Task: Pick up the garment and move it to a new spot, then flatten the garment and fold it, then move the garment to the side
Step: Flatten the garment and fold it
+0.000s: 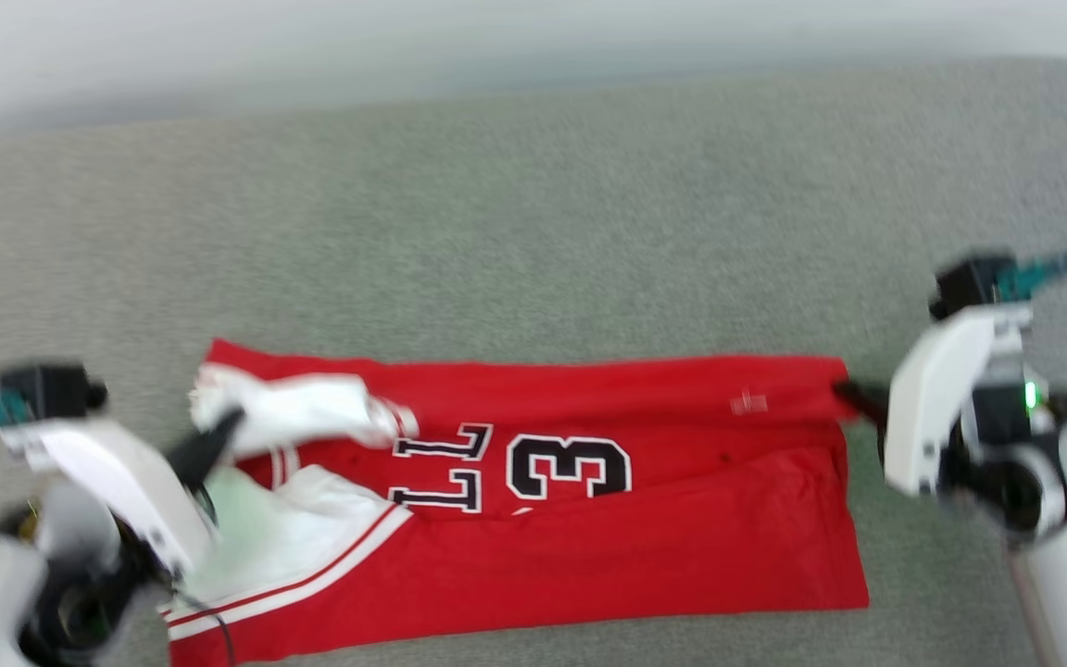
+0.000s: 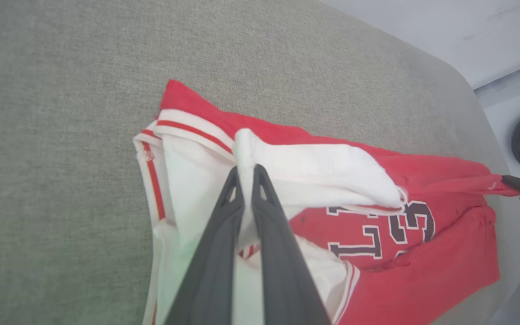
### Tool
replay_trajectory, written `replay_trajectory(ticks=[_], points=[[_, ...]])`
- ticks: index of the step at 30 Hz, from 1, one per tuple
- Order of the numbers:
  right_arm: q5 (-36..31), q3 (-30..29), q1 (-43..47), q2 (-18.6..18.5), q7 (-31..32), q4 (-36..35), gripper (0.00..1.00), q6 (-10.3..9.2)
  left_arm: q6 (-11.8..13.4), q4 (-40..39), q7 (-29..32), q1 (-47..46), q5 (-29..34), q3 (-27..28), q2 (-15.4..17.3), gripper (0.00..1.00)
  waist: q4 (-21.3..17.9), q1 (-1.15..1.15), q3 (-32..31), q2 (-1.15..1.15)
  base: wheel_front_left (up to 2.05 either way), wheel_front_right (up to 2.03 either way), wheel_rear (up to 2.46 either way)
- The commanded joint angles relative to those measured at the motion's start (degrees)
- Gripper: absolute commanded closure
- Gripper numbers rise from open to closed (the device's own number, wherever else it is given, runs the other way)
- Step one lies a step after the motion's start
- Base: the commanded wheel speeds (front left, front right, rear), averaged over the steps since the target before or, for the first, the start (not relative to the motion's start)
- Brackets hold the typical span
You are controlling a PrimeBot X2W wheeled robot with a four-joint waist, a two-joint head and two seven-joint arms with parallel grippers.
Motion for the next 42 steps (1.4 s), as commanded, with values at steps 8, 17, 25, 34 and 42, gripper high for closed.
replay_trajectory(ticks=[8,17,25,34,42], points=[[-0.1,-5.4,12.2,1.7,-2.6,-1.7,1.00,-0.02,1.7,-3.2,-2.6,11.5,-1.2,-1.2,-1.7,1.00,2.8,0.00,-3.6,0.00,0.00,0.00,0.00],[0.2,-7.8,18.3,3.5,-6.8,-3.5,0.00,-0.02,3.6,-3.4,-7.9,15.9,2.9,-3.1,-3.8,0.00,2.5,0.00,-5.5,0.00,0.00,0.00,0.00],[-1.1,-13.2,22.1,3.0,-7.8,-12.7,0.00,-0.02,7.6,-7.9,-17.8,16.8,10.9,-3.2,-5.3,0.00,2.7,0.00,-8.6,0.00,0.00,0.00,0.00],[-4.5,-19.5,21.1,3.8,2.4,-16.6,0.00,-0.02,12.6,-10.3,-28.8,13.2,19.9,-2.5,-8.3,0.00,4.6,0.00,-10.4,0.00,0.00,0.00,0.00],[-7.2,-22.1,18.7,6.0,9.7,-13.1,0.00,-0.02,15.6,-10.9,-32.7,10.5,28.1,-1.7,-9.8,0.00,8.9,0.00,-7.6,0.00,0.00,0.00,0.00]])
